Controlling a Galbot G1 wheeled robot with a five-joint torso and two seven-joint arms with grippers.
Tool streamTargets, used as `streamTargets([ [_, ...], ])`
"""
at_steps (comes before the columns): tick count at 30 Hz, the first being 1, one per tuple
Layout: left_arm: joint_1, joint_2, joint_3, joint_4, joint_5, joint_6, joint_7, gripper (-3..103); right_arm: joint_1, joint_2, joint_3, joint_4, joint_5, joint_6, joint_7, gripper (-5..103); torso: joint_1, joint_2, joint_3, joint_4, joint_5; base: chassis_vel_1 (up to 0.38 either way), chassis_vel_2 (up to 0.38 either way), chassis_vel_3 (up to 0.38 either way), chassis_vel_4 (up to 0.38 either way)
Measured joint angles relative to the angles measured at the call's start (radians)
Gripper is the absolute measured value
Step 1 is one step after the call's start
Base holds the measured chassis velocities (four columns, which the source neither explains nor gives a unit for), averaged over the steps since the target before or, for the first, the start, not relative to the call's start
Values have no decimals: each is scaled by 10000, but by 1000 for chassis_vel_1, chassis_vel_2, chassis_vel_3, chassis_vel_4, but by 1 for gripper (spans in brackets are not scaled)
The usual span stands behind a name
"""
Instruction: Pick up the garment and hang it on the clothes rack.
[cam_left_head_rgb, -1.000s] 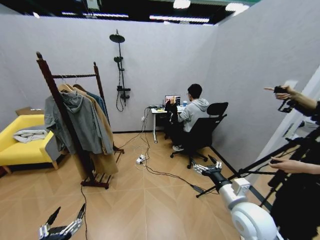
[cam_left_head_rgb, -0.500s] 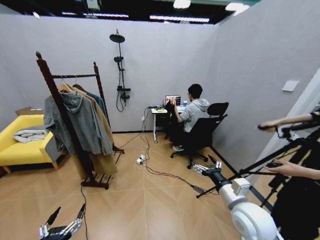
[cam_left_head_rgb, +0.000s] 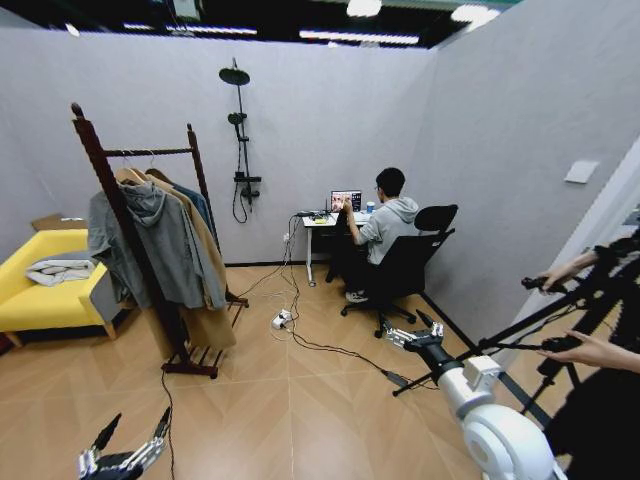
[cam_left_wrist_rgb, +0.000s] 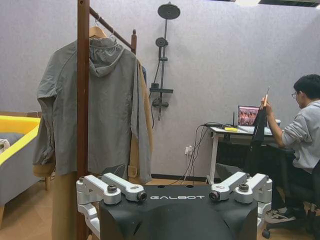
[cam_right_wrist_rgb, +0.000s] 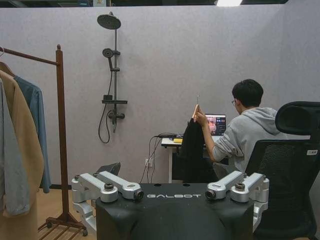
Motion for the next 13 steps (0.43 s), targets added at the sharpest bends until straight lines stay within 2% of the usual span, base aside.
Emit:
streamTargets([
  [13, 0, 0, 0, 0, 0, 0, 0, 100, 0, -1, 0, 2, 0, -4, 0, 100, 0, 0, 0, 0, 0, 0, 0, 0, 0],
])
